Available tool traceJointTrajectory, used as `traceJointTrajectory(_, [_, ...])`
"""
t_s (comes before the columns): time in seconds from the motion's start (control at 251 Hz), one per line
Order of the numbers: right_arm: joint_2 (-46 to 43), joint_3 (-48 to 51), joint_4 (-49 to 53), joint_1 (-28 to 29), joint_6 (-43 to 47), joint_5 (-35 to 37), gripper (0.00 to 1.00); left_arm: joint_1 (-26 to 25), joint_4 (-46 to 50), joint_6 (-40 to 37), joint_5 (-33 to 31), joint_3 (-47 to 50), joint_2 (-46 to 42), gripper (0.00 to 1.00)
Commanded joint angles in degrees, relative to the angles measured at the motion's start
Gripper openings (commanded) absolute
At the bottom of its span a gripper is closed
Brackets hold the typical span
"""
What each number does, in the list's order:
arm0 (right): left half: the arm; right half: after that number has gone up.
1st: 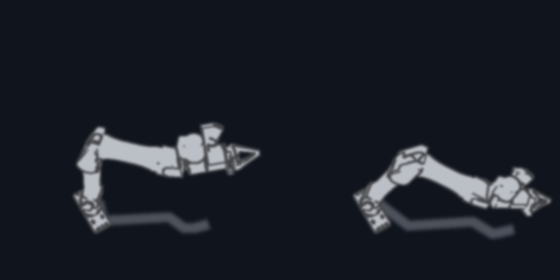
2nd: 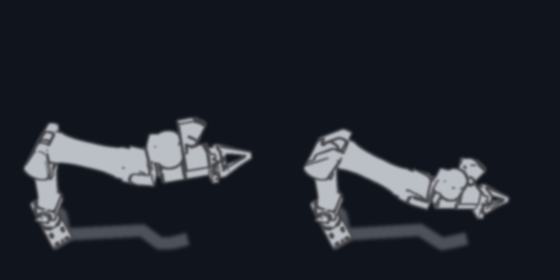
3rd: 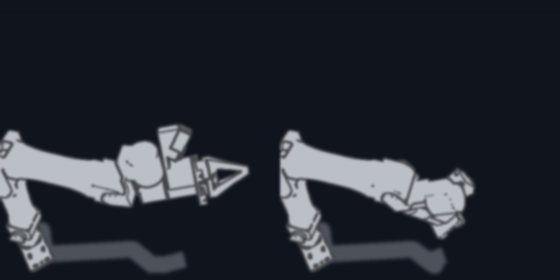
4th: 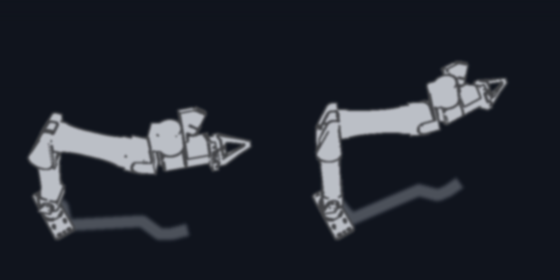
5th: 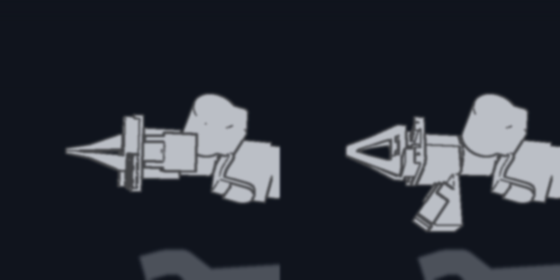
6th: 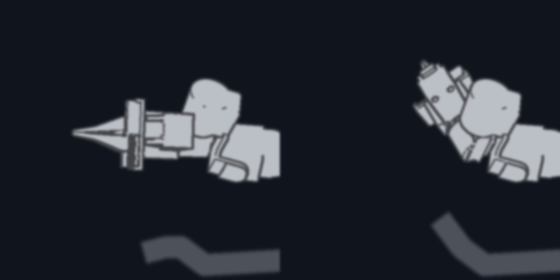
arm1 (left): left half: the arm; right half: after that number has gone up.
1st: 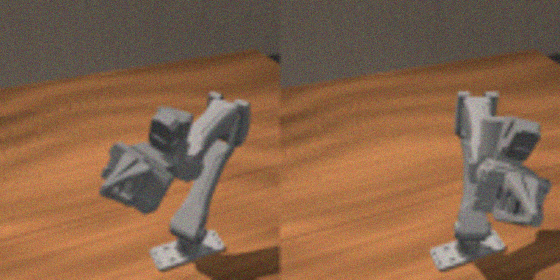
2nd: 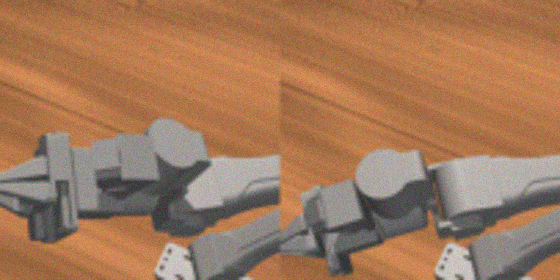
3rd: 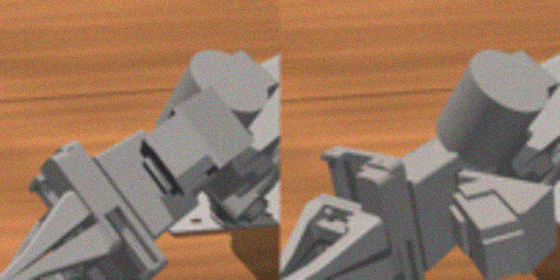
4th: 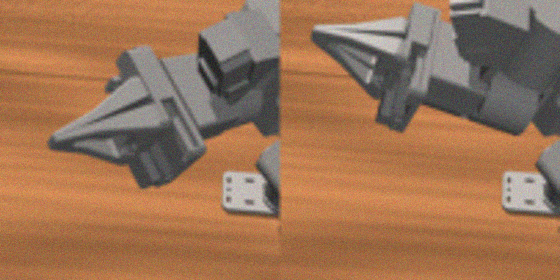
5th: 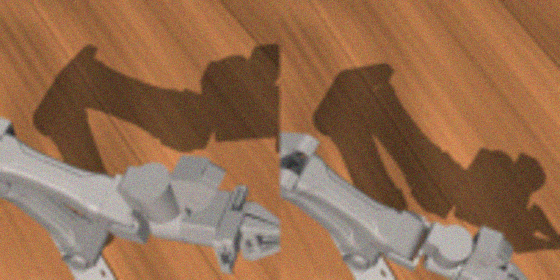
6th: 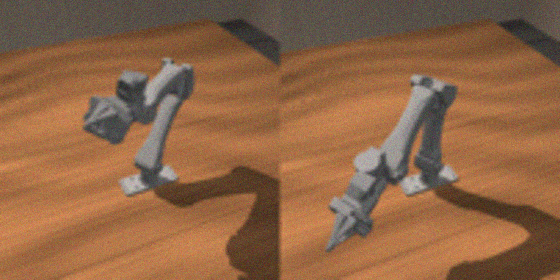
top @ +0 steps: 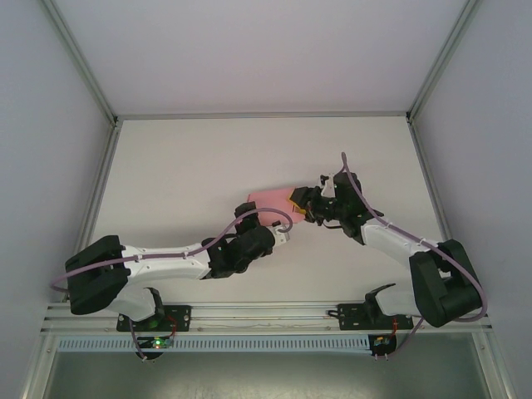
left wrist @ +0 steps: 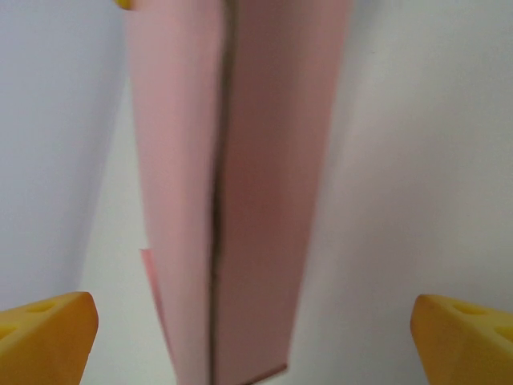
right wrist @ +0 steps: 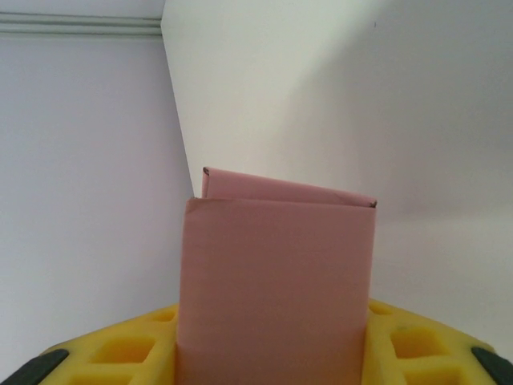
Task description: Assemble paper box
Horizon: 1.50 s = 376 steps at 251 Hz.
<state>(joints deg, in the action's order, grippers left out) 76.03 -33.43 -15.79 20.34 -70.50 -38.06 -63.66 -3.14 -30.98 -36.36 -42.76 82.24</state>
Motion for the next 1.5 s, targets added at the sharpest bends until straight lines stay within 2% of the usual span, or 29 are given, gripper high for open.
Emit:
traceJointTrajectory(0.0, [-1.7,-0.9,0.9,-0.5,-4.0,-3.8,0.35,-0.3,-5.0,-3.1,-4.0,0.4,-0.9,1.0])
traceJointTrajectory(0.18, [-1.9,-0.5,0.1,-0.6,-8.6,-7.8,0.35,-0.3,-6.0,-4.5,-3.1,0.7,-0.6,1.0])
traceJointTrajectory(0.307, [-1.1,0.0,-1.3,-0.6,-9.9,-9.2,0.35,-0.3,-6.4,-4.8,-2.5,0.3,-0.5,0.94])
traceJointTrajectory(0.539, [0.7,0.3,-1.6,-0.6,-10.6,-10.4,0.37,-0.3,-6.4,-4.9,-1.4,0.1,-0.9,0.7])
traceJointTrajectory(0.674, [1.4,0.5,-2.7,-0.2,-9.9,-10.8,0.42,-0.3,-6.1,-4.6,-0.8,-0.7,-0.3,0.55])
traceJointTrajectory(0.778, [1.3,0.7,-2.7,-0.2,-9.6,-10.8,0.5,-0.3,-4.7,-4.4,0.4,-1.2,-0.5,0.48])
traceJointTrajectory(0.894, [0.5,1.0,-2.3,-0.3,-9.1,-10.5,0.51,-0.2,-3.2,-4.0,1.7,-1.1,-1.9,0.47])
traceJointTrajectory(0.93, [0.1,1.2,-2.1,-0.4,-9.1,-10.5,0.55,-0.2,-2.7,-3.7,2.6,-1.0,-2.4,0.46])
traceJointTrajectory(0.99, [-0.5,1.3,-2.0,-0.5,-8.8,-10.3,0.73,-0.1,-1.9,-3.2,4.8,-0.8,-3.3,0.45])
traceJointTrajectory(1.006, [-0.7,1.3,-2.0,-0.6,-8.7,-10.2,0.81,0.0,-1.7,-3.1,5.2,-0.8,-3.6,0.45])
traceJointTrajectory(1.022, [-1.0,1.4,-1.9,-0.6,-8.7,-10.0,0.96,0.1,-1.4,-2.8,5.5,-0.9,-3.8,0.45])
traceJointTrajectory(1.034, [-1.2,1.4,-1.9,-0.6,-8.6,-9.9,0.98,0.1,-1.2,-2.6,5.9,-0.7,-4.0,0.45])
traceJointTrajectory(1.105, [-2.3,1.2,-0.6,-0.8,-7.4,-9.1,0.99,1.0,0.8,-1.4,8.8,-0.6,-5.2,0.45])
traceJointTrajectory(1.189, [-4.0,-0.8,6.4,-1.6,-2.7,-7.7,0.99,2.5,5.2,0.8,13.0,-1.3,-6.6,0.44])
traceJointTrajectory(1.337, [-9.5,-2.6,11.8,-2.2,4.4,-0.7,0.98,6.0,16.5,3.7,22.0,-4.4,-7.1,0.43])
traceJointTrajectory(1.497, [-14.8,-5.2,18.6,-2.8,12.8,5.6,0.99,7.9,25.1,5.0,25.6,-8.6,-4.7,0.4])
